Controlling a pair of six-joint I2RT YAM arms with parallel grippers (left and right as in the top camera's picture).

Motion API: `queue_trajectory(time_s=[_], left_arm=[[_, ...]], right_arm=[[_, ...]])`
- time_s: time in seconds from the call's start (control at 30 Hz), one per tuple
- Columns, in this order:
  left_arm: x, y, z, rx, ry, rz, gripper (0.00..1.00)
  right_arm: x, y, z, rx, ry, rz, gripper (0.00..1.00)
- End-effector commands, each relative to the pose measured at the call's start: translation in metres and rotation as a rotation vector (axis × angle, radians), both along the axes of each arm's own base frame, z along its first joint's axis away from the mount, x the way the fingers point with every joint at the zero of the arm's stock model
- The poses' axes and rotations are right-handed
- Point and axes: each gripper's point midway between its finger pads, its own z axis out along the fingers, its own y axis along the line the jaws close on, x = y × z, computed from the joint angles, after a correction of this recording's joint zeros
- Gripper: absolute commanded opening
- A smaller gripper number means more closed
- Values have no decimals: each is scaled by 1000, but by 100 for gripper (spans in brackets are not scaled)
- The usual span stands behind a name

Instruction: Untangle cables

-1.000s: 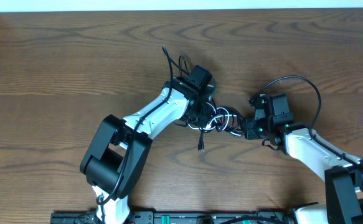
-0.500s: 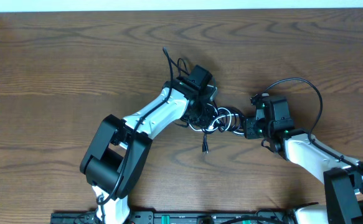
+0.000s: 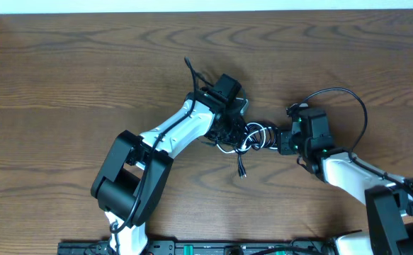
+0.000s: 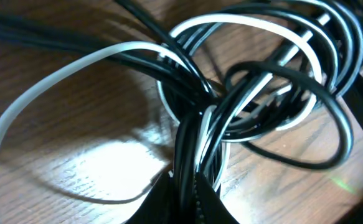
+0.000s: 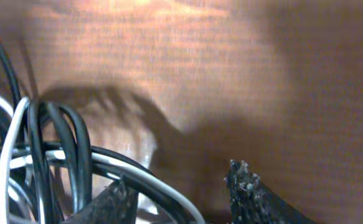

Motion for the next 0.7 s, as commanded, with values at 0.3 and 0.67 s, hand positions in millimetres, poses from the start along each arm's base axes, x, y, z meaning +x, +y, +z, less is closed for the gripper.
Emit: queue_trajectory(time_s=[0.3, 0.67], left_arm=[[-4, -11, 15, -80, 24, -1, 8], [-4, -15, 17, -105, 25, -6, 8]], right_arm=[[-19, -19, -36, -90, 97, -52, 23], [-19, -18, -36, -89, 97, -51, 28]])
